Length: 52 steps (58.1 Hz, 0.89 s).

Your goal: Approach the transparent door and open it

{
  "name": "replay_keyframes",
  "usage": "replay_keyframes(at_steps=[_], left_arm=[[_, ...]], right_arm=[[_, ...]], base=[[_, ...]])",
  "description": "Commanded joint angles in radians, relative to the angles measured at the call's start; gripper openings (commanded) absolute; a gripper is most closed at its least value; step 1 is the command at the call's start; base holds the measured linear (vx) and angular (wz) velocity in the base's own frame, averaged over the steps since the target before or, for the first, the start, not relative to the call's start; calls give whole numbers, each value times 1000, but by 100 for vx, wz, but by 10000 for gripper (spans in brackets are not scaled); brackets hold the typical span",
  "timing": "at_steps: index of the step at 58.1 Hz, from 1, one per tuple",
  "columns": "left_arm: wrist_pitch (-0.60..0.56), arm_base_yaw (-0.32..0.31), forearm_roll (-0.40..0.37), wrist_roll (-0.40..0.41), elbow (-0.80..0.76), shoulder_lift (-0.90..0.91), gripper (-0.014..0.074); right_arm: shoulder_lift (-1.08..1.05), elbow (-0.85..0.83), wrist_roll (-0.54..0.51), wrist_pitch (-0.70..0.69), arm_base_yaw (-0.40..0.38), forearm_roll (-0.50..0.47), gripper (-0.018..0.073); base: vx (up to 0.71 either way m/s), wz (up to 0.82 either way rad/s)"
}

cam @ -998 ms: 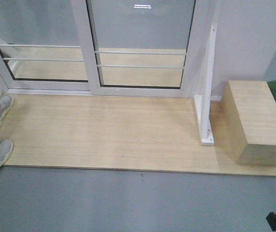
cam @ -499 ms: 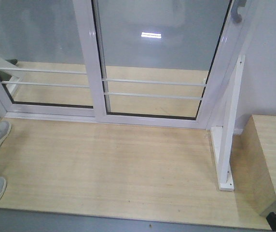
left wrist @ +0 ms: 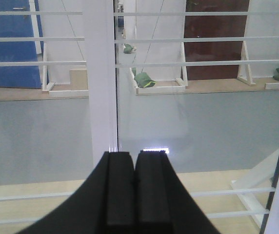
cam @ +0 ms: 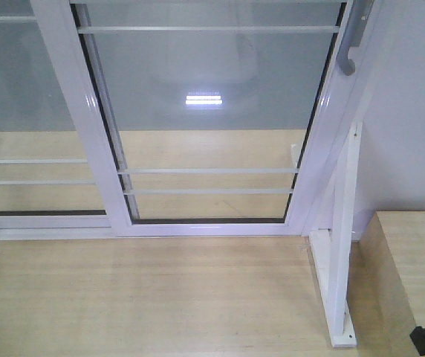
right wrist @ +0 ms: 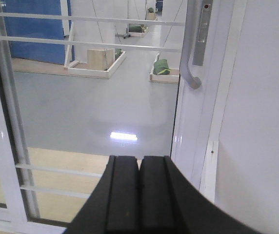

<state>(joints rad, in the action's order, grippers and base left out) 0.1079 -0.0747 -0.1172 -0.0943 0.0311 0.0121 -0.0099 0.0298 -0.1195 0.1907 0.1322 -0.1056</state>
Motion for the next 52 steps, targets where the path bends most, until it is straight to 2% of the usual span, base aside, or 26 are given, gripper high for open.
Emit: replay_keyframes(at_steps=[1,24,52], left_arm=[[-89,-5,-3,5,10,14,-6],[-89,-5,-3,5,10,14,-6],[-89,-5,-3,5,10,14,-6]], right_arm=[[-15,4,-1,-82,-5,-3,-3],[-15,4,-1,-82,-5,-3,-3],[-15,4,-1,-81,-5,-3,-3]], base=[[39,-8],[32,0],[11,-2]])
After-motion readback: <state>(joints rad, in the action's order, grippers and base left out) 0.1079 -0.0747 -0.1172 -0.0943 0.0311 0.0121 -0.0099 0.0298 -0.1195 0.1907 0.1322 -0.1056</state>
